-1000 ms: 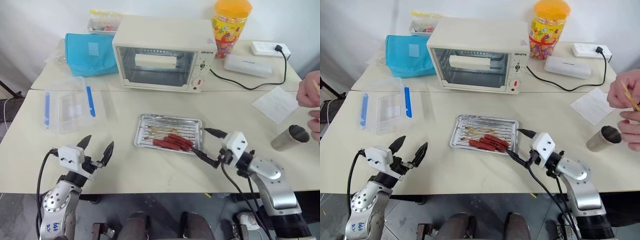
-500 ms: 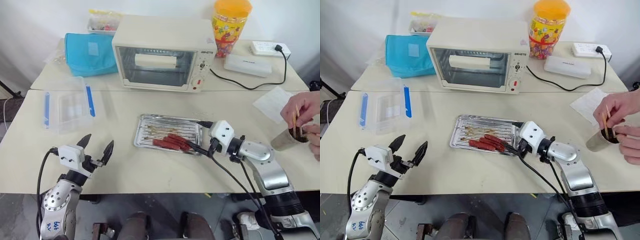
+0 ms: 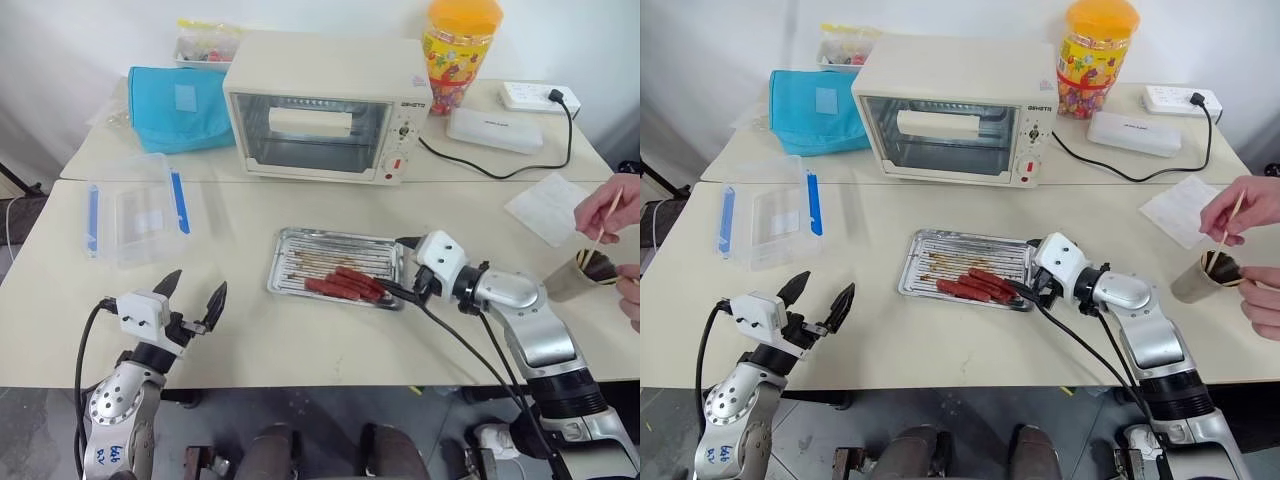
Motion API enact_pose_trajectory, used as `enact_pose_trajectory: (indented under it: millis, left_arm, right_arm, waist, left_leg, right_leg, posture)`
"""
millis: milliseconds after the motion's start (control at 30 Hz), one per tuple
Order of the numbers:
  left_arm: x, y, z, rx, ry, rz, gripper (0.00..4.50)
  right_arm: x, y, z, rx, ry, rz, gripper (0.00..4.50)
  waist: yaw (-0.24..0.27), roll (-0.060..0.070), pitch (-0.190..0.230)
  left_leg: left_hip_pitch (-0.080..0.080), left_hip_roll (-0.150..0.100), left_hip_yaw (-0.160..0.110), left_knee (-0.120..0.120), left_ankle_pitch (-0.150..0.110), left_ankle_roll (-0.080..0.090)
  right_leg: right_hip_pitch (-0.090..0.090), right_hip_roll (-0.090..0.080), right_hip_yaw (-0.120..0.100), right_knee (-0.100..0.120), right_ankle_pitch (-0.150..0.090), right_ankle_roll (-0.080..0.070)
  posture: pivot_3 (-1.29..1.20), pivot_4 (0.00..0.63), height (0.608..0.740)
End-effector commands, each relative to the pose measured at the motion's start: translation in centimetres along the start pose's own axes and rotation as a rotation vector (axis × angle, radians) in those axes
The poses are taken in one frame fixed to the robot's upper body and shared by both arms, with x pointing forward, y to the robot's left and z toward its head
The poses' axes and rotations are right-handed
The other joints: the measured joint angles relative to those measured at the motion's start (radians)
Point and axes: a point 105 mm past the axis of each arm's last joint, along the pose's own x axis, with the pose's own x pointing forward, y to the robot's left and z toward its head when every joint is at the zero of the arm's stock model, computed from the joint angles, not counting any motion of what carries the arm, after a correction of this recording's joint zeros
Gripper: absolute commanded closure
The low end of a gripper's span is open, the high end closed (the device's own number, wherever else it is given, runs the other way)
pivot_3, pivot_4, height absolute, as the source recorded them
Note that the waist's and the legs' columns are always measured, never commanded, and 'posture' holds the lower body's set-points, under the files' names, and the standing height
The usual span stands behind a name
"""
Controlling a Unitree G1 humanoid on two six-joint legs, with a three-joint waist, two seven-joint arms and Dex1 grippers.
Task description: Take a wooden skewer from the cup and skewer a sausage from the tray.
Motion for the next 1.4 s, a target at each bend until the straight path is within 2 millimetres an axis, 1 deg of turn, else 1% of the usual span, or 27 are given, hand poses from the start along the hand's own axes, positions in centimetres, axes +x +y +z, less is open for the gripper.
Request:
enact_pose_trajectory:
  millis: [33, 167, 267, 400, 600, 733, 867, 967, 1033, 1133, 1333, 1400]
  left_arm:
    - [-0.3, 0.1, 1.0, 0.026, -0.043, 0.012, 0.01]
    - [-0.3, 0.0, 0.9, 0.024, -0.043, 0.014, 0.01]
    - [-0.3, 0.0, 0.9, 0.022, -0.044, 0.014, 0.01]
    - [-0.3, 0.0, 0.9, 0.021, -0.044, 0.015, 0.01]
    - [-0.3, 0.0, 0.8, 0.025, -0.046, 0.014, 0.01]
    - [-0.3, 0.1, 0.8, 0.027, -0.047, 0.018, 0.01]
    - [-0.2, 0.0, 0.8, 0.026, -0.048, 0.019, 0.01]
    - [-0.2, 0.0, 0.8, 0.025, -0.048, 0.017, 0.01]
    - [-0.2, 0.0, 0.8, 0.024, -0.049, 0.018, 0.01]
    - [-0.2, 0.0, 0.7, 0.023, -0.045, 0.016, 0.01]
    - [-0.3, 0.2, 0.6, 0.022, -0.040, 0.014, 0.01]
    - [-0.4, 0.2, 0.5, 0.023, -0.038, 0.012, 0.01]
  right_arm:
    - [-0.4, 0.5, 0.9, -0.012, -0.025, 0.059, 0.00]
    - [-0.8, 0.4, 1.4, -0.020, -0.042, 0.077, 0.00]
    - [-1.0, 0.5, 1.4, -0.023, -0.036, 0.090, 0.00]
    - [-1.1, 0.8, 1.1, -0.014, -0.016, 0.114, 0.00]
    - [-0.9, 0.8, -0.1, -0.029, 0.041, 0.110, 0.00]
    - [-0.3, -0.1, -0.2, -0.050, 0.041, 0.066, 0.00]
    - [0.5, -2.0, 0.3, -0.105, 0.021, -0.045, 0.00]
    - [0.5, -2.4, 0.3, -0.114, 0.016, -0.075, 0.00]
    - [0.2, -2.5, 0.1, -0.113, 0.028, -0.080, 0.00]
    - [-0.8, -2.6, -0.4, -0.095, 0.055, -0.098, 0.00]
    - [-2.4, -2.2, -1.2, -0.053, 0.072, -0.123, 0.00]
    - [-3.6, -1.7, -1.8, -0.042, 0.085, -0.130, 0.00]
  waist:
    - [0.000, 0.000, 0.000]
    - [0.001, 0.000, 0.000]
    - [0.000, 0.000, 0.000]
    - [0.001, 0.000, 0.000]
    - [0.000, 0.000, 0.000]
    - [0.001, 0.000, 0.000]
    - [-0.001, 0.000, 0.000]
    - [-0.002, 0.000, 0.000]
    - [0.001, 0.000, 0.000]
    - [0.003, 0.000, 0.000]
    - [0.002, 0.000, 0.000]
    - [0.003, 0.000, 0.000]
  left_leg:
    - [0.000, 0.000, 0.000, 0.000, 0.000, 0.000]
    - [0.000, 0.000, 0.000, 0.000, 0.000, 0.000]
    - [0.000, 0.000, 0.000, 0.000, 0.000, 0.000]
    - [0.000, 0.000, 0.000, 0.000, 0.000, 0.000]
    - [0.000, 0.000, 0.000, 0.000, 0.000, 0.000]
    - [0.000, 0.000, 0.000, 0.000, 0.000, 0.000]
    - [0.000, 0.000, 0.000, 0.000, 0.000, 0.000]
    - [0.000, 0.000, 0.000, 0.000, 0.000, 0.000]
    - [-0.001, 0.000, 0.000, 0.000, 0.000, 0.000]
    - [-0.001, 0.000, 0.000, 0.000, 0.000, 0.000]
    - [-0.001, 0.000, 0.000, 0.000, 0.000, 0.000]
    - [-0.001, 0.000, 0.000, 0.000, 0.000, 0.000]
  right_leg:
    - [0.000, 0.000, 0.000, 0.000, 0.000, 0.000]
    - [0.000, 0.000, 0.000, 0.000, 0.000, 0.000]
    - [0.000, 0.000, 0.000, 0.000, 0.000, 0.000]
    - [0.000, 0.000, 0.000, 0.000, 0.000, 0.000]
    - [0.000, 0.000, 0.000, 0.000, 0.000, 0.000]
    - [0.000, 0.000, 0.000, 0.000, 0.000, 0.000]
    - [0.000, 0.000, 0.000, -0.001, 0.000, 0.000]
    - [-0.001, 0.000, -0.001, 0.000, 0.000, 0.000]
    - [0.000, 0.000, -0.001, 0.000, 0.000, 0.000]
    - [0.000, 0.000, -0.001, -0.001, 0.000, 0.000]
    - [0.000, 0.000, -0.001, -0.001, 0.000, 0.000]
    - [0.000, 0.000, -0.001, -0.001, 0.000, 0.000]
  posture:
    - [0.00, 0.150, 0.740]
    - [0.00, 0.150, 0.740]
    - [0.00, 0.150, 0.740]
    - [0.00, 0.150, 0.740]
    - [0.00, 0.150, 0.740]
    - [0.00, 0.150, 0.740]
    - [0.00, 0.150, 0.740]
    - [0.00, 0.150, 0.740]
    - [0.00, 0.150, 0.740]
    - [0.00, 0.150, 0.740]
    - [0.00, 0.150, 0.740]
    - [0.00, 0.150, 0.740]
